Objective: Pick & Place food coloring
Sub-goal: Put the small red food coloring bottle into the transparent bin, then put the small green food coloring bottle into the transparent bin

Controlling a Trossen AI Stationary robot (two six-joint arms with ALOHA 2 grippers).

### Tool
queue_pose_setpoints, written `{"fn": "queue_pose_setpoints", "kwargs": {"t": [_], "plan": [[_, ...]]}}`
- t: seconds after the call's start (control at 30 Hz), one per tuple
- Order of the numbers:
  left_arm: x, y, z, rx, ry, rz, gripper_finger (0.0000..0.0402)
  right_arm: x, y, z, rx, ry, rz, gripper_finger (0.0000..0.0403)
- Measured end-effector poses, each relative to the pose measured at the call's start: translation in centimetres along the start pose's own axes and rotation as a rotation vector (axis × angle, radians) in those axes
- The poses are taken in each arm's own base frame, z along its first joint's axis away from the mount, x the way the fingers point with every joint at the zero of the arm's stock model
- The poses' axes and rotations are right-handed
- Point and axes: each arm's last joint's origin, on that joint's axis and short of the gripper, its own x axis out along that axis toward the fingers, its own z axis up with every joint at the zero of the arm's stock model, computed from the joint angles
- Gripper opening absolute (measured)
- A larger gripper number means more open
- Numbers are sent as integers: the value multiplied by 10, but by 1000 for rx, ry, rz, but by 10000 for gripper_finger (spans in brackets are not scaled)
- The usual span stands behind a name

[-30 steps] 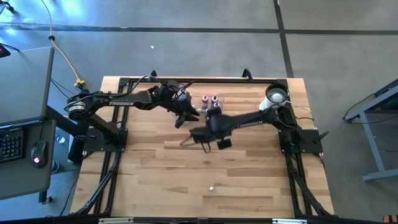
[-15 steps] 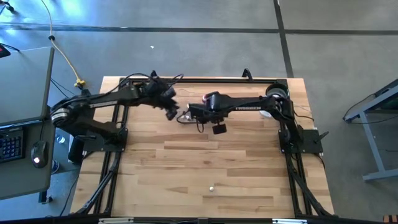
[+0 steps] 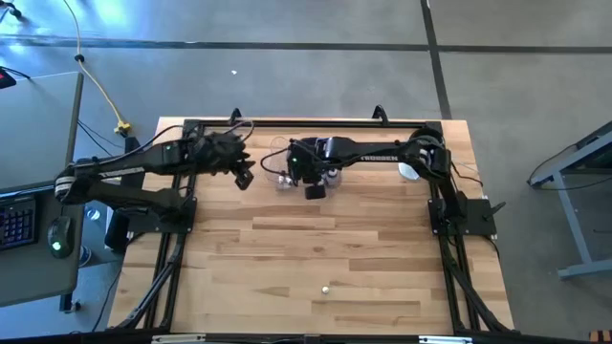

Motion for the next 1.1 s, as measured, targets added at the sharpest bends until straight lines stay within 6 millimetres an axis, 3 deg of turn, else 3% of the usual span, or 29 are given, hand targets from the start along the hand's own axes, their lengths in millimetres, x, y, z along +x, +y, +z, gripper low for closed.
{"fn": "queue_pose_setpoints", "kwargs": {"t": [0.17,0.4,0.8,0.93,1.1], "plan": [[-8,-13,-3,49,-40,-13,138,29,3,-18,11,-27,27,84],[-10,-17,1,54,-99,-35,138,52,5,-36,32,-52,23,84],[-10,-18,1,56,-99,-38,138,55,2,-40,54,-51,-15,126],[-10,-18,1,56,-100,-37,138,39,8,-33,11,-56,-91,133],[-10,-18,2,52,-113,-29,138,-12,20,-11,-60,-125,-110,133]]}}
